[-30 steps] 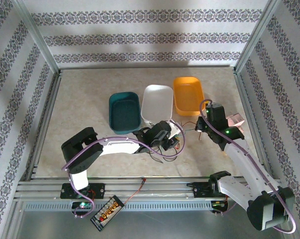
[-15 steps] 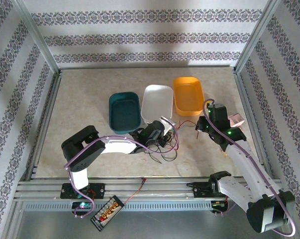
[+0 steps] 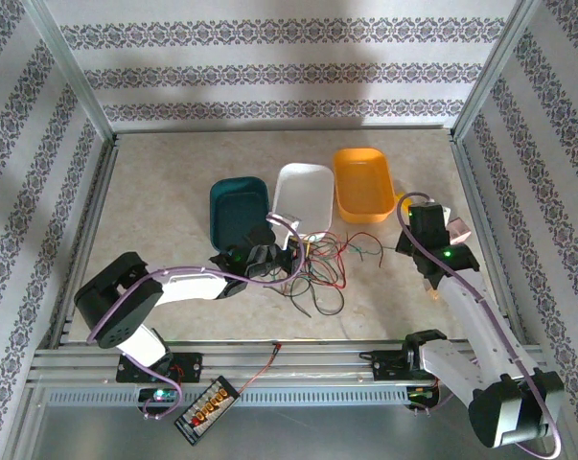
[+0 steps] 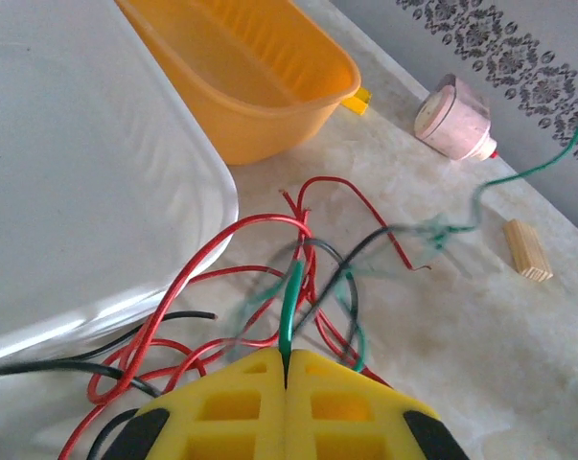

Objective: Untangle the cables

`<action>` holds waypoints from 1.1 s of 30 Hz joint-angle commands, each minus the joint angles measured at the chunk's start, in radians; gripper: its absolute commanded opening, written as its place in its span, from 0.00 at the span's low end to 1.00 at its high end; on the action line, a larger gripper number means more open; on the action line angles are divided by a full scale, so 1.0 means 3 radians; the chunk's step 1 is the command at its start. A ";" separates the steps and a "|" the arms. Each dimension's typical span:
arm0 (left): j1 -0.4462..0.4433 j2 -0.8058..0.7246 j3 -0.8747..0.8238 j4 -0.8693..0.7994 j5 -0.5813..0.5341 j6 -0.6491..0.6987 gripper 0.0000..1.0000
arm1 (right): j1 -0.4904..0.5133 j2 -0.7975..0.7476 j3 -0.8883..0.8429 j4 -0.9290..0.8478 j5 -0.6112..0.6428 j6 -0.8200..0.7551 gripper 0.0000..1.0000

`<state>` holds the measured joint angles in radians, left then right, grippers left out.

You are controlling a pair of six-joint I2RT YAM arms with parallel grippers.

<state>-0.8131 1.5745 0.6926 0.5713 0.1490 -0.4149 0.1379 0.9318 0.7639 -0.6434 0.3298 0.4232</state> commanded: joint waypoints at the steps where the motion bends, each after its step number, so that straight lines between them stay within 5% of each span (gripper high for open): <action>1: 0.0061 -0.0150 -0.0048 0.0022 -0.0072 -0.0055 0.00 | -0.0098 -0.0044 0.0021 -0.0085 0.0134 0.0051 0.00; 6: 0.0039 -0.0113 0.0143 -0.0335 0.0028 0.0115 0.00 | -0.0093 -0.0064 -0.0030 0.0043 -0.0216 0.0042 0.00; 14: 0.0003 -0.0067 0.0176 -0.0301 -0.0041 0.0116 0.04 | -0.0046 -0.0256 -0.0024 0.0112 -0.0090 0.0001 0.00; 27: -0.0005 -0.0093 -0.0060 -0.0343 -0.0526 -0.0072 0.00 | -0.0056 -0.0310 0.0097 -0.0212 0.1334 0.0018 0.00; 33: -0.0042 -0.0071 0.0010 -0.0373 -0.0448 0.0000 0.00 | -0.0076 -0.0409 0.0066 0.0224 0.0855 0.0158 0.00</action>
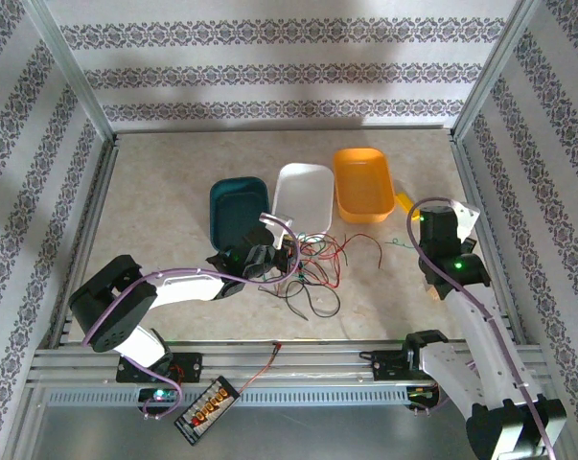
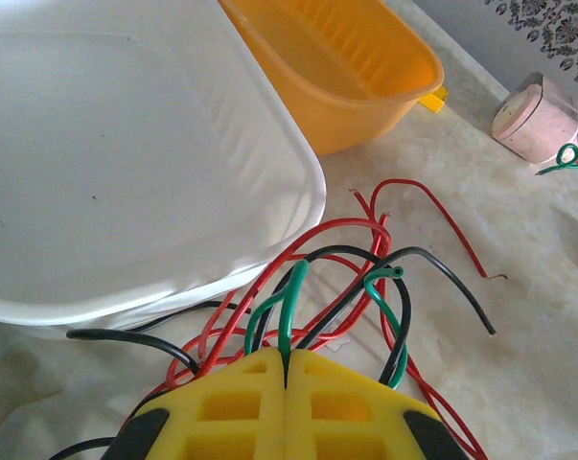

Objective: Untangle the cables

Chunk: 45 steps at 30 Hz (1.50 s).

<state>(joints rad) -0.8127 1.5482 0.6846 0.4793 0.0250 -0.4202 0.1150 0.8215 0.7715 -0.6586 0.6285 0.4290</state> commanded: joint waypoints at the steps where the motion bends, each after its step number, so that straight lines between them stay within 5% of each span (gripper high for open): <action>1: -0.0052 0.0018 0.0047 -0.0053 -0.0025 0.0015 0.00 | 0.0000 -0.0018 0.0058 0.0387 -0.0230 0.0187 0.00; 7: -0.0118 0.0025 0.0100 -0.0001 -0.0020 -0.0002 0.09 | 0.0100 0.0718 0.0533 0.0848 -0.0452 0.0402 0.00; 20: -0.0165 0.0050 0.0085 0.0060 -0.0047 -0.0082 0.13 | 0.0458 0.2266 0.1431 0.0914 0.0587 0.2005 0.00; 33: -0.0165 0.0037 0.0165 -0.0024 -0.0056 -0.0055 0.14 | 0.0455 0.3370 0.1928 0.0884 0.0011 0.2949 0.00; 37: -0.0164 0.0014 0.0173 -0.0042 -0.0058 -0.0046 0.14 | 0.0450 0.3281 0.1708 0.1168 -0.0108 0.2949 0.50; 45: -0.0165 -0.0034 0.0155 -0.0083 -0.0076 -0.0021 0.14 | 0.0450 0.2548 0.1128 0.1396 -0.0422 0.2182 0.58</action>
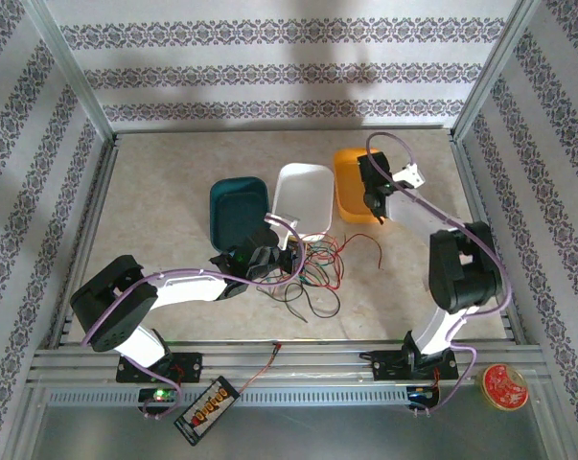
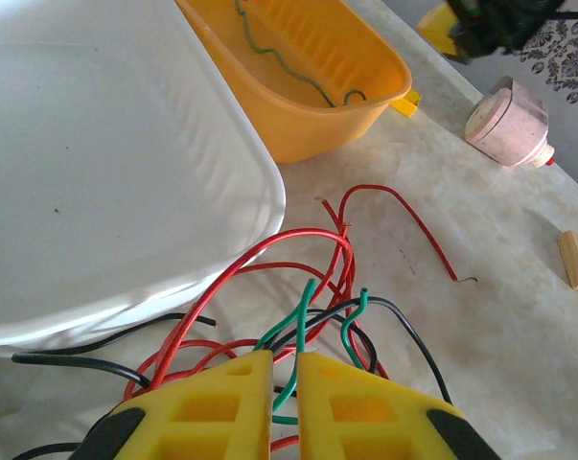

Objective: Untangle the cables

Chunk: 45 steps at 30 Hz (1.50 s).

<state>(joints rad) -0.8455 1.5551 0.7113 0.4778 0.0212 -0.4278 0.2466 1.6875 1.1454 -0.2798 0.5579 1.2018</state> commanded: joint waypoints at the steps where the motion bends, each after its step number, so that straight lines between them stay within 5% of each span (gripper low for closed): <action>1: -0.0055 -0.0071 0.0061 -0.0079 -0.0070 0.0006 0.14 | 0.0025 -0.0460 -0.0211 0.0130 -0.0329 -0.0589 0.57; 7: -0.0055 -0.0157 -0.0013 -0.0087 -0.0139 -0.0007 0.17 | 0.0231 -0.0947 -0.0621 -0.0075 -0.1710 -0.1736 0.55; 14: -0.0055 -0.0274 -0.0117 -0.0101 -0.0277 -0.0072 0.26 | 0.0855 -0.1413 -0.1029 -0.0182 -0.2493 -0.2252 0.53; 16: -0.0055 -0.0320 -0.0147 -0.0148 -0.0484 -0.0140 0.34 | 0.0977 -0.1450 -0.1050 -0.0249 -0.2499 -0.2315 0.53; 24: -0.0055 -0.0373 -0.0132 -0.0478 -0.1021 -0.0332 0.39 | 0.1128 -0.1138 -0.0888 -0.0309 -0.2513 -0.2296 0.49; 45: -0.0096 -0.0367 -0.0113 -0.0586 -0.1086 -0.0325 0.42 | 0.1131 -0.0491 -0.0572 -0.0305 -0.2601 -0.2344 0.37</action>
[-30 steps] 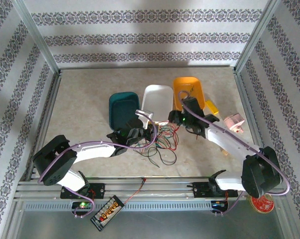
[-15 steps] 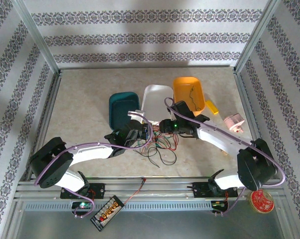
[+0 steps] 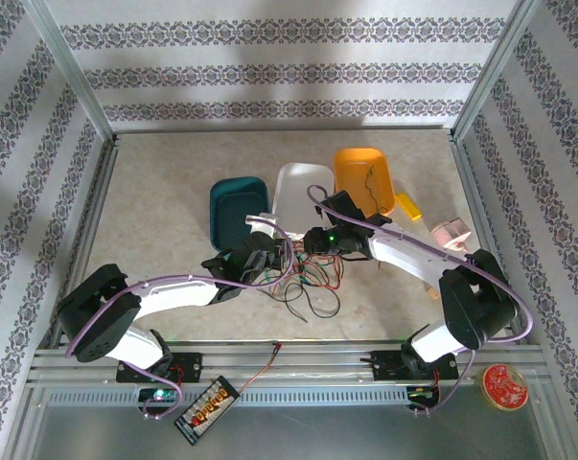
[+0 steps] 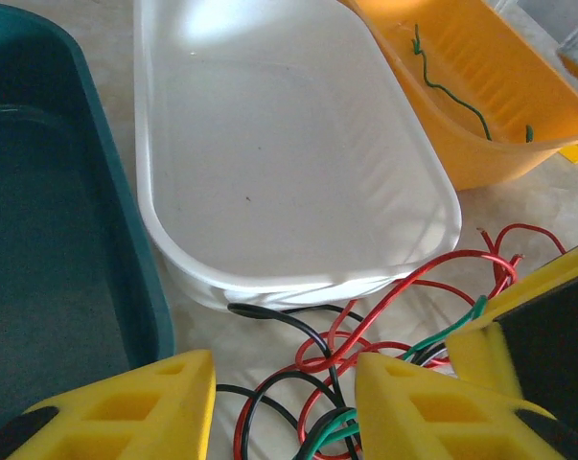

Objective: Untangle the cables

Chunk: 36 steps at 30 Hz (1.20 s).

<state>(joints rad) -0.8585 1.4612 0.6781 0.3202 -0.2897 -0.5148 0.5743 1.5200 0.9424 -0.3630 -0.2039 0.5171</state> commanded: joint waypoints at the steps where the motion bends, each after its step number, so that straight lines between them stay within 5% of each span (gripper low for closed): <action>1: -0.0053 -0.0045 -0.0005 -0.0051 -0.0042 -0.0035 0.42 | 0.0038 0.0093 0.0115 -0.0030 -0.0071 -0.0068 0.34; 9: -0.0073 -0.0003 -0.0026 0.0089 0.0259 0.0063 0.43 | 0.0034 -0.0046 0.0028 0.0031 -0.0051 -0.0102 0.03; 24: -0.0114 0.0265 0.0066 0.0225 0.0592 0.0103 0.43 | -0.0488 -0.1162 -0.0324 0.0121 -0.0423 -0.0045 0.00; 36: -0.0123 0.0324 0.0036 0.0388 0.0804 0.0175 0.43 | -0.1123 -0.1416 -0.0498 0.0382 -0.0932 0.0562 0.00</action>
<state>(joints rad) -0.8780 1.5501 0.6785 0.3687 -0.0921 -0.4969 0.2550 1.1137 0.8078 -0.2981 -0.4232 0.6220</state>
